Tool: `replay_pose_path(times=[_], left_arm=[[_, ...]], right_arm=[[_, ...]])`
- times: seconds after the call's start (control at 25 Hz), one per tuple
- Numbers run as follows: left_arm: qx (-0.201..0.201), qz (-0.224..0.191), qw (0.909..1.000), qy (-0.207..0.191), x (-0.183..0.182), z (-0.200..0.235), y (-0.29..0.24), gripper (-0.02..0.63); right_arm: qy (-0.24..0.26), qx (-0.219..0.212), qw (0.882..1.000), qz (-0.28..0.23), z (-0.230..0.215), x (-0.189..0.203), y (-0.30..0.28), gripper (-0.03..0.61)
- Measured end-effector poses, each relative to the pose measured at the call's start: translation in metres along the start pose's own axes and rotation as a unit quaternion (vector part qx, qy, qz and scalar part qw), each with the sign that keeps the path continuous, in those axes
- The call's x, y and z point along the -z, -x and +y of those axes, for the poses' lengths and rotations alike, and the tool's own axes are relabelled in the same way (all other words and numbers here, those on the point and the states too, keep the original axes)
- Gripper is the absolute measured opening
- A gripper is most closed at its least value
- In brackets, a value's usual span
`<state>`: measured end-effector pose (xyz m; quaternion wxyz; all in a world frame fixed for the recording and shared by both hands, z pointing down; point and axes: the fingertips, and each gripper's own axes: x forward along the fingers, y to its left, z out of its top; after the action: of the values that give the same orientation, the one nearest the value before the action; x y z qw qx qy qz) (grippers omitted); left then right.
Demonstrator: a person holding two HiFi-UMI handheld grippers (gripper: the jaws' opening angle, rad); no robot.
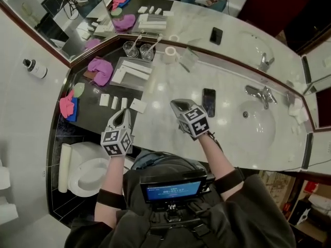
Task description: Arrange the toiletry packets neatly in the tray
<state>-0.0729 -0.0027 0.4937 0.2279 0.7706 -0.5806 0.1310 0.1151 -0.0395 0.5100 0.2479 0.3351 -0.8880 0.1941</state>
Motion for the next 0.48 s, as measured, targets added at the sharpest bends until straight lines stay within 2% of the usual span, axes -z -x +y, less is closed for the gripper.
replay_pose_path(times=[0.48], left_arm=[[-0.049,0.048,0.9966,0.046,0.018,0.091,-0.03,0.186]], right_arm=[[0.016,-0.035,0.998,0.042,0.026,-0.01,-0.062,0.006]])
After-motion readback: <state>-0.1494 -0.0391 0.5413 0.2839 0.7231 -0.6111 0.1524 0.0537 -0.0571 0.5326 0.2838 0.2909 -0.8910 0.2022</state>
